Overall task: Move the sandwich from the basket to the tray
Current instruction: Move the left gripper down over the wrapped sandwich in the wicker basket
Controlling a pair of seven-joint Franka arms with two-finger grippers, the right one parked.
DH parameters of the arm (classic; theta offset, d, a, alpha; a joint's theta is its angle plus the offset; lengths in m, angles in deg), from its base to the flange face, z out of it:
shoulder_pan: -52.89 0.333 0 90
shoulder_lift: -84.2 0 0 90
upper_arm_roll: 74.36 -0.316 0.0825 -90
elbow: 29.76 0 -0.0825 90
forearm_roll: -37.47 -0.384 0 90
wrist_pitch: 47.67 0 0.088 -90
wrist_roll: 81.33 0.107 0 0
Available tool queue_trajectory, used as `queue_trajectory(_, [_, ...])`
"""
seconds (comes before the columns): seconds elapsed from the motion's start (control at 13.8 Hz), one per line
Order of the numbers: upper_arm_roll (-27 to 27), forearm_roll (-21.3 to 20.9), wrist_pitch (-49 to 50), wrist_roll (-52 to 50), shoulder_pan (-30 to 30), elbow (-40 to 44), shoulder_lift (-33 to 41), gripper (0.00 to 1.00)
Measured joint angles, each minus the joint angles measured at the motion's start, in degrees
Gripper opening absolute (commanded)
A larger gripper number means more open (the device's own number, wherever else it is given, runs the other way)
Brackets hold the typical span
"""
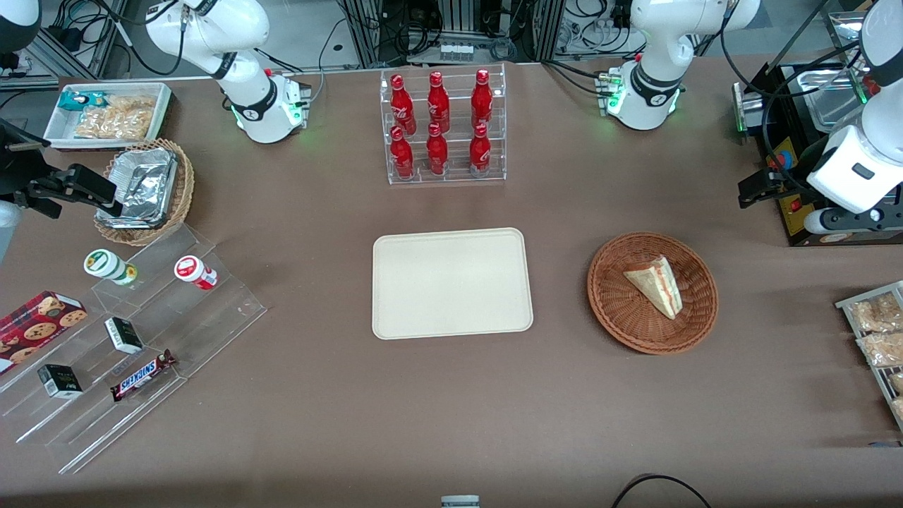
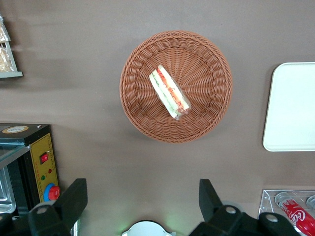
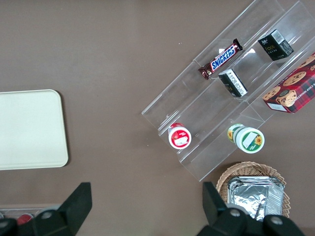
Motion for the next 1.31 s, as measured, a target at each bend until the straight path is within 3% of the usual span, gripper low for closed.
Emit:
queue_trajectory(0.58, [0.65, 0.0, -1.49, 0.11, -0.03, -3.87, -1.66, 1.0])
queue_trajectory(1.31, [0.72, 0.0, -33.46, -0.45, -0.33, -28.41, -2.23, 1.0])
